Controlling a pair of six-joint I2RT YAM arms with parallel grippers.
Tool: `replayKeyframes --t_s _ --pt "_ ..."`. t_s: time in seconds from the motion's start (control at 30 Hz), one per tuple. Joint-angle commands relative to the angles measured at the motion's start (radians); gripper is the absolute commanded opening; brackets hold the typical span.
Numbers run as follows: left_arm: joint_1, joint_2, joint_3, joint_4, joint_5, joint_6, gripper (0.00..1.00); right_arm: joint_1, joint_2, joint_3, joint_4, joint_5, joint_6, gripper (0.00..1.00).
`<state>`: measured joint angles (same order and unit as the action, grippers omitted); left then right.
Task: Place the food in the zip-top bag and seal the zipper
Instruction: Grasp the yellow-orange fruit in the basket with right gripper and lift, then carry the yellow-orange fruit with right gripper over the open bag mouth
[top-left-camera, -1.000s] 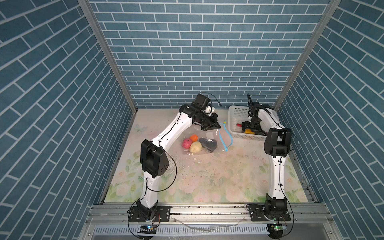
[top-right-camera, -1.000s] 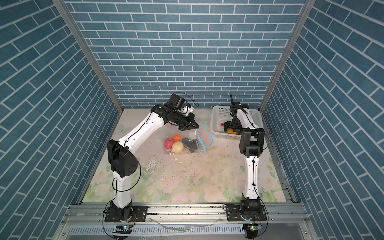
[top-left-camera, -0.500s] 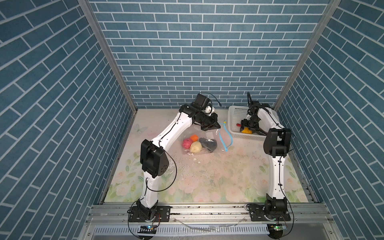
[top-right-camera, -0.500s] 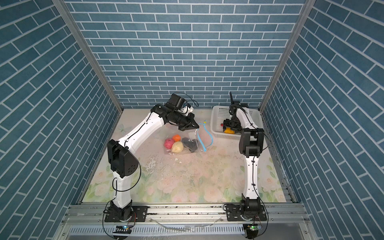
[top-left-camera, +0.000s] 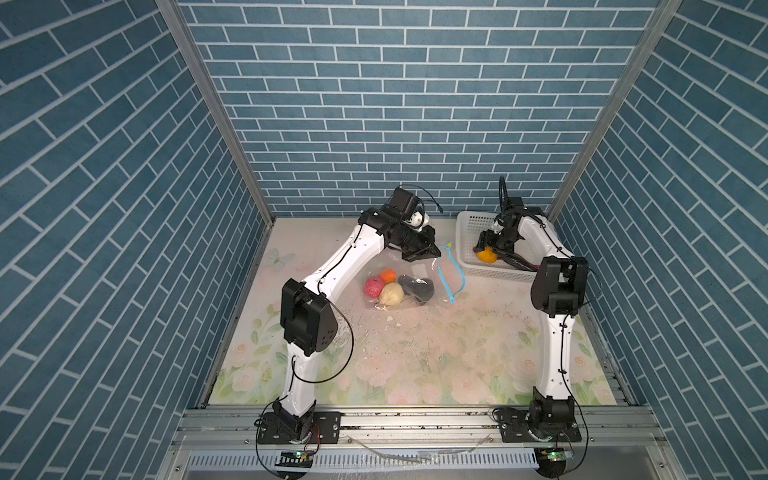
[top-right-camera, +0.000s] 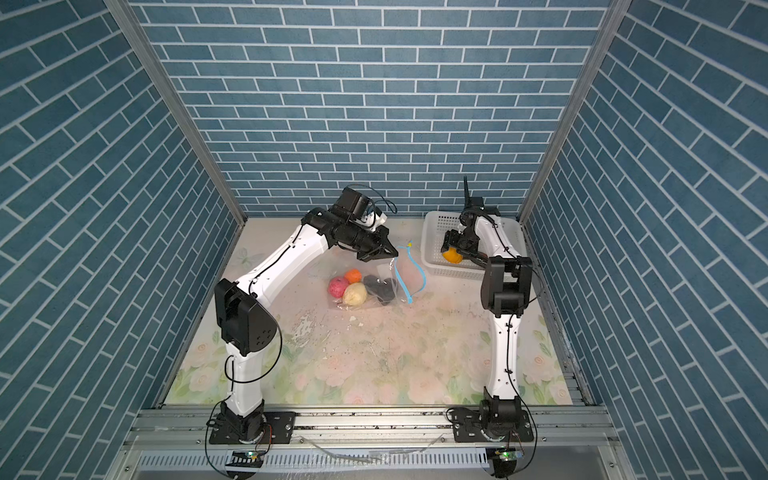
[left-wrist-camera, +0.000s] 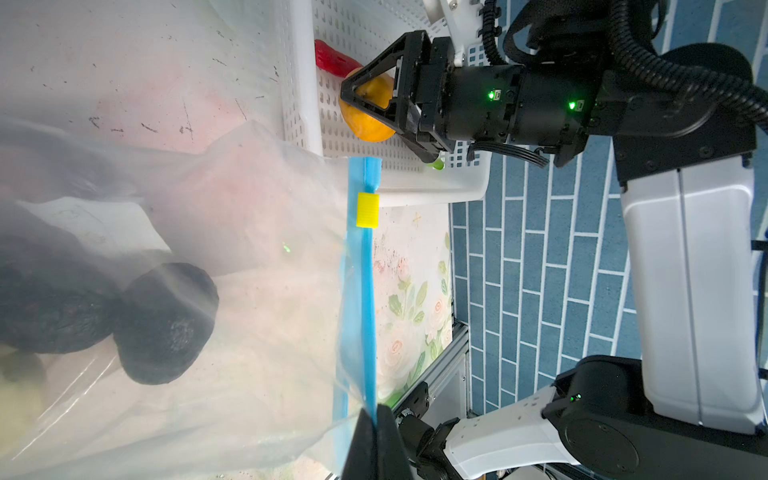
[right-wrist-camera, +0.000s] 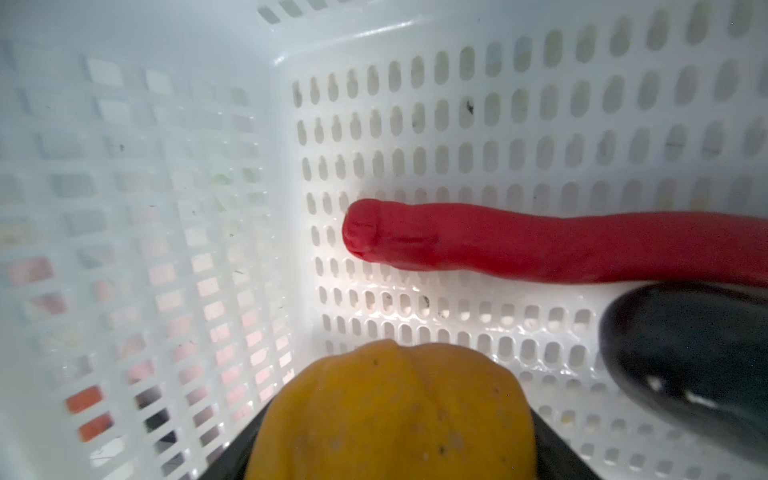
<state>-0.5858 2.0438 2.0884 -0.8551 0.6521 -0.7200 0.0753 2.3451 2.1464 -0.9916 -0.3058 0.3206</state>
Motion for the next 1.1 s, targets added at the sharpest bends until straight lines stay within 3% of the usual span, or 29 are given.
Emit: replayKeyframes --t_s 0.0,0.3,0.67,1.07 --pt "0.007 -0.016 -0.006 0.01 -0.005 0.014 0.0 -0.011 -0.096 -0.077 0.119 -0.082 0.086 0.77" --pt "0.009 -0.008 -0.001 0.014 -0.009 0.013 0.0 -0.012 -0.241 -0.255 0.296 -0.163 0.193 0.76" --pt "0.01 0.025 0.044 -0.003 -0.014 0.01 0.0 0.0 -0.436 -0.419 0.318 -0.214 0.205 0.75" --pt "0.01 0.041 0.079 -0.035 -0.013 0.015 0.0 0.083 -0.664 -0.671 0.327 -0.26 0.215 0.75"
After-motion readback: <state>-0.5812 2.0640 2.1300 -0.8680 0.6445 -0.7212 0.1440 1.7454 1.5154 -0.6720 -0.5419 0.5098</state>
